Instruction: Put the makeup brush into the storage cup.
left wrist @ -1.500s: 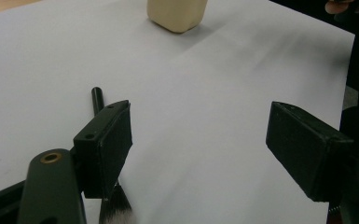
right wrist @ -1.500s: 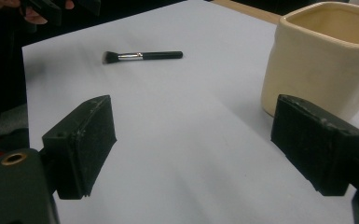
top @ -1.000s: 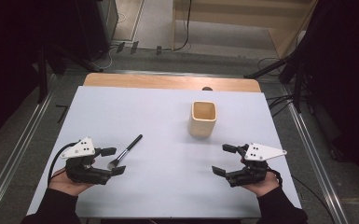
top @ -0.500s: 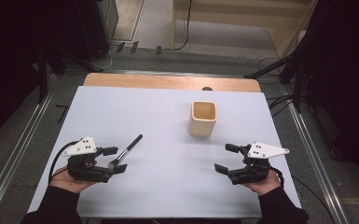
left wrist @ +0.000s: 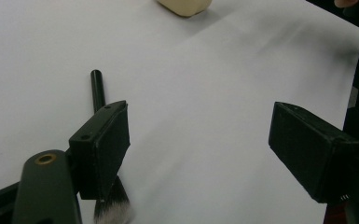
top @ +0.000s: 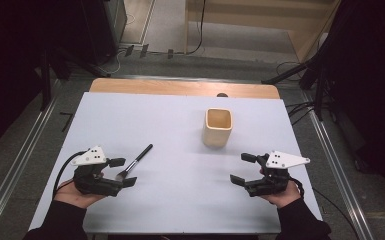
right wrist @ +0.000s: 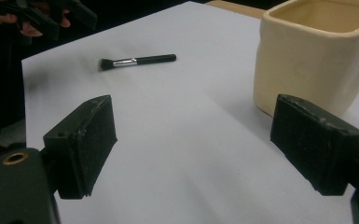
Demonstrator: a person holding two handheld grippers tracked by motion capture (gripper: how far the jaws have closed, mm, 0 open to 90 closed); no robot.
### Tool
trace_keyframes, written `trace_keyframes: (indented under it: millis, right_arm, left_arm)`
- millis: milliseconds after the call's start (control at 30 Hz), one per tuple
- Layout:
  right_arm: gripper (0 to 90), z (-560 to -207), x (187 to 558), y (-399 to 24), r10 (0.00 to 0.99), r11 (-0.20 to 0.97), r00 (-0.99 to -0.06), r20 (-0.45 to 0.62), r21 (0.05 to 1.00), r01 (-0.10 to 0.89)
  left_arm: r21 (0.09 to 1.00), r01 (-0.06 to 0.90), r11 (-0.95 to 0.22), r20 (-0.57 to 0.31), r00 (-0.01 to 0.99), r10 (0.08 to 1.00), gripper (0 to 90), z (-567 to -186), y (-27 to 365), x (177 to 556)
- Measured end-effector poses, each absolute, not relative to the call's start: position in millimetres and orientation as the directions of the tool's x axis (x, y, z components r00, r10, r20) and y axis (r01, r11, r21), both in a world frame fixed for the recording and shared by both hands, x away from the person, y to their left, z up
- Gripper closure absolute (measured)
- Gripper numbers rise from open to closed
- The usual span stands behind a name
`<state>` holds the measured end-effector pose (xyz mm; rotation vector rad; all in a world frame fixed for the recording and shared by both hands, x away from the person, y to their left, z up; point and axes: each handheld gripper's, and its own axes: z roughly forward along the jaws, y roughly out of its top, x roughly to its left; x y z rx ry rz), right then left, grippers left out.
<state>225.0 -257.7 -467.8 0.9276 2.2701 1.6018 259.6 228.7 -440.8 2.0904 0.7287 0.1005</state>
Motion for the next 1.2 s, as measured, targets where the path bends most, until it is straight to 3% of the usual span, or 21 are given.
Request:
trace_keyframes:
  millis: [800, 1200]
  right_arm:
    - [15.1, -465, 221, -253, 0.579, 0.227, -0.796, 0.176, 0.903, 0.365]
    - [15.1, -466, 220, -253, 0.579, 0.235, -0.798, 0.167, 0.903, 0.36]
  left_arm:
    - [0.743, 0.505, -0.44, -0.203, 0.796, 0.571, 23.5, -441, 227, 267]
    - [0.753, 0.492, -0.437, -0.163, 0.783, 0.6, 23.5, -437, 223, 281]
